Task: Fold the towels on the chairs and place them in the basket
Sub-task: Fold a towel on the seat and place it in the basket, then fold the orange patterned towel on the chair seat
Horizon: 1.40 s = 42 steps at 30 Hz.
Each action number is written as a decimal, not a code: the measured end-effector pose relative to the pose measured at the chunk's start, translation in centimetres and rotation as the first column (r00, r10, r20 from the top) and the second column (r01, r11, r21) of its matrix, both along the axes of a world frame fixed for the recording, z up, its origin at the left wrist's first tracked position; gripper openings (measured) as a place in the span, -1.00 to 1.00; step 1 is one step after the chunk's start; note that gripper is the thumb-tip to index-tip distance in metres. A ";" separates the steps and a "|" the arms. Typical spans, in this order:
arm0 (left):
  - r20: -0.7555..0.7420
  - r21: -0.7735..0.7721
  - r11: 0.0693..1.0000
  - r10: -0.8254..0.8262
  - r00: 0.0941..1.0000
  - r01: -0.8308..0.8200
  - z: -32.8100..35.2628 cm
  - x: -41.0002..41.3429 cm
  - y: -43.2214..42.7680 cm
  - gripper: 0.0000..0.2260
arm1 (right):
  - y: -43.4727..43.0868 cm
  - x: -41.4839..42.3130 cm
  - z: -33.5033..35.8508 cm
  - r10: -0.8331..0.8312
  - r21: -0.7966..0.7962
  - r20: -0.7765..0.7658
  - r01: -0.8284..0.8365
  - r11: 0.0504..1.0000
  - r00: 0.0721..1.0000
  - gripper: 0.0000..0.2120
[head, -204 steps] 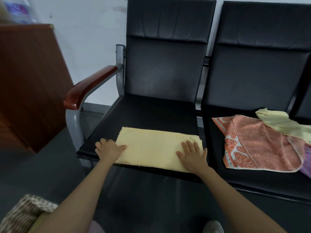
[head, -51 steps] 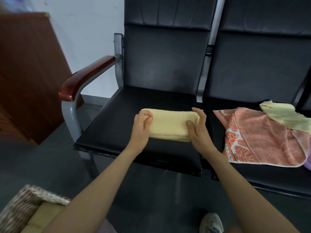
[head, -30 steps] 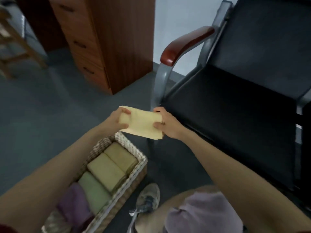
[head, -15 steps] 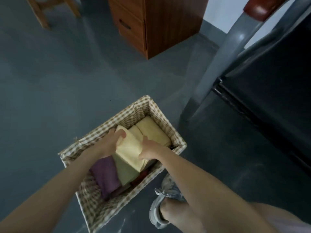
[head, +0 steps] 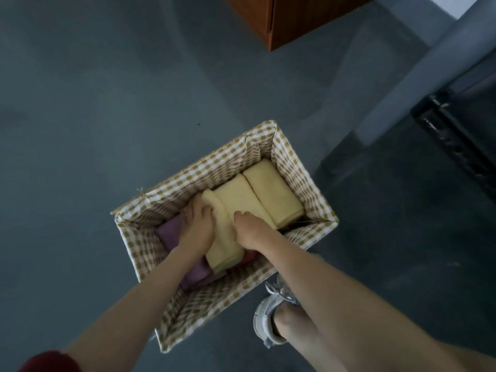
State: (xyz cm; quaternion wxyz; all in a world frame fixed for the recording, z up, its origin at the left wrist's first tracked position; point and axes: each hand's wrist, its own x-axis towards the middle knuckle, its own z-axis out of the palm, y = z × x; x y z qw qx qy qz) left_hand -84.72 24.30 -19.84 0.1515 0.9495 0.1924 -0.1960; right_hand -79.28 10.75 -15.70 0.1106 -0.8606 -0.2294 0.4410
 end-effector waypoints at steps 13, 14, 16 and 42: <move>0.005 -0.216 0.948 0.240 0.971 -0.233 -3.0 -2.1 -5.2 -0.47 | -3.1 1.4 -1.7 0.231 -0.196 0.131 -0.204 0.959 0.964 -0.32; -0.039 -0.202 0.955 0.211 0.977 -0.215 -3.2 -1.8 -4.9 -0.43 | -3.2 1.2 -1.8 0.231 -0.199 0.129 -0.203 0.959 0.965 -0.31; -0.106 -0.190 0.964 0.171 0.980 -0.189 -3.3 -1.1 -4.4 -0.37 | -3.2 0.9 -1.7 0.226 -0.196 0.134 -0.198 0.961 0.965 -0.31; 0.398 0.055 0.776 -0.594 0.699 0.629 32.6 1.9 -28.1 -0.68 | -29.6 -6.8 31.4 -0.211 0.000 0.806 0.355 0.935 0.553 -0.61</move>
